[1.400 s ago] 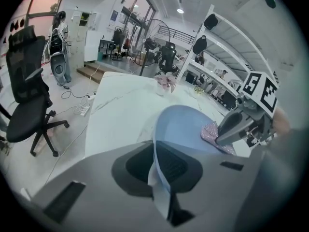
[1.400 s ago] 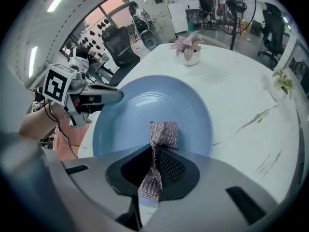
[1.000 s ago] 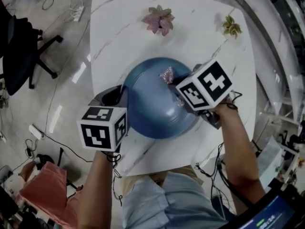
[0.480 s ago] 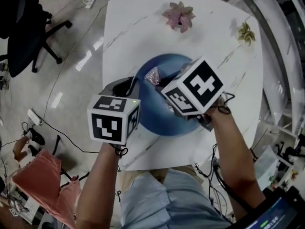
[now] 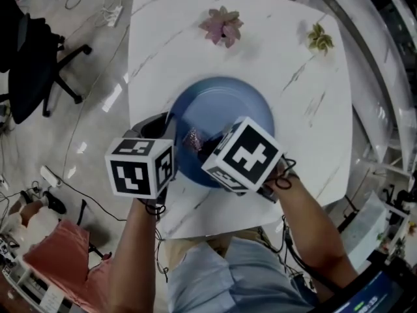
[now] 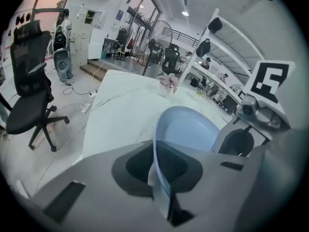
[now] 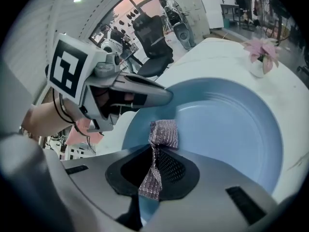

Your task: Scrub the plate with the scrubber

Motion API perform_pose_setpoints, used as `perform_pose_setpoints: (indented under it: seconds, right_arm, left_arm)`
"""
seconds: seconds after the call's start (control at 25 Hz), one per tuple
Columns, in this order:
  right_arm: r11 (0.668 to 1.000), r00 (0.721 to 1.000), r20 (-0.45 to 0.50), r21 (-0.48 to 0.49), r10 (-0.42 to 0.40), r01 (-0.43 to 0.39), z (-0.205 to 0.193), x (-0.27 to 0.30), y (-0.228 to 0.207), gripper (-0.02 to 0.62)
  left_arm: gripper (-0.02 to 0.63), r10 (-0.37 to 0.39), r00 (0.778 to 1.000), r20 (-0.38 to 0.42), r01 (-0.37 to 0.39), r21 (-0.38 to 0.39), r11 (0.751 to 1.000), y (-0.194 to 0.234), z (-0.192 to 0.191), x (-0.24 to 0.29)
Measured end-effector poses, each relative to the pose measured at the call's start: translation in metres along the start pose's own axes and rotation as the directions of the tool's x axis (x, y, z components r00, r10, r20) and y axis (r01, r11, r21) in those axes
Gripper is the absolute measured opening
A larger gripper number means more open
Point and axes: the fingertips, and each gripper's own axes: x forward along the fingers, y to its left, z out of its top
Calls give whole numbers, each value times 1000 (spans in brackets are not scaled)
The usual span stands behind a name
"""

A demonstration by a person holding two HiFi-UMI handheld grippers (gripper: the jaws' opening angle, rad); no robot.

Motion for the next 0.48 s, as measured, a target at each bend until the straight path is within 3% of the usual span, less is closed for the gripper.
perform_pose_setpoints:
  seconds: [0.24,0.48]
  right_arm:
    - [999,1000,-5,39,-13,13,-33,-12,-6,51]
    - [991,996,6,100,-90,89,-57,-32,-34,52]
  left_arm:
    - [23,9,1000,-5,-9,15,1000,1,-1,0]
    - [25,15,1000,-11,-15,30,999,1,-2,0]
